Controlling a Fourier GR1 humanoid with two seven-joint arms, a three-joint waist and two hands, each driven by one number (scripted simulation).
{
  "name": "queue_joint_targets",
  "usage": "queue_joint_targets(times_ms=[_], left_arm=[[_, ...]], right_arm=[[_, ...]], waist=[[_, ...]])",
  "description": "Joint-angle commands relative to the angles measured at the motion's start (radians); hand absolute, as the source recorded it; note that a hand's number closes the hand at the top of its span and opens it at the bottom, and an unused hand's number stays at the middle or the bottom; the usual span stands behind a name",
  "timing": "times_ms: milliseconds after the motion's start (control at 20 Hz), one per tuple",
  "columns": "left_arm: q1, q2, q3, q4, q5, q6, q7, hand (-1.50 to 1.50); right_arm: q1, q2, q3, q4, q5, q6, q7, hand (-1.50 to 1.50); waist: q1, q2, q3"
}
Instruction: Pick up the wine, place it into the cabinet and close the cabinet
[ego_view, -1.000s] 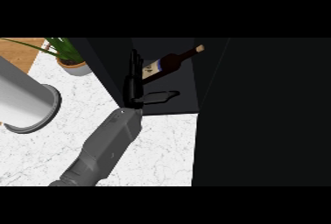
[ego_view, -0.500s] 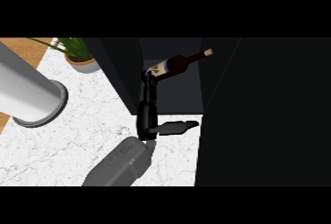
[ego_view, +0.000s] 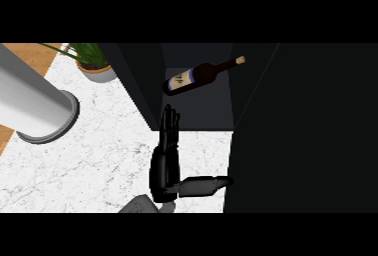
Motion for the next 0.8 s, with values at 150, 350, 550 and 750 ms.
queue_joint_targets(times_ms=[150, 350, 550, 750], left_arm=[[0.107, 0.04, -0.044, -0.22, -0.102, 0.147, 0.1, -1.5], [0.241, 0.107, -0.055, -0.35, -0.127, 0.087, 0.05, -1.5], [0.344, 0.183, -0.15, -0.503, -0.169, 0.098, 0.071, -1.5], [0.373, 0.273, -0.15, -0.58, -0.176, 0.048, 0.096, -1.5]], right_arm=[[0.085, -0.031, -0.071, -0.135, -0.119, 0.036, 0.027, -1.5], [0.04, -0.001, 0.035, -0.138, -0.008, -0.003, 0.062, -1.5], [0.044, -0.012, -0.006, -0.062, -0.118, 0.048, 0.042, -1.5], [-0.002, -0.039, -0.006, -0.064, -0.167, 0.065, 0.124, 1.5]], waist=[[-0.006, 0.002, 0.0], [-0.001, 0.002, -0.001], [0.004, 0.001, 0.0], [0.004, 0.002, 0.0]])
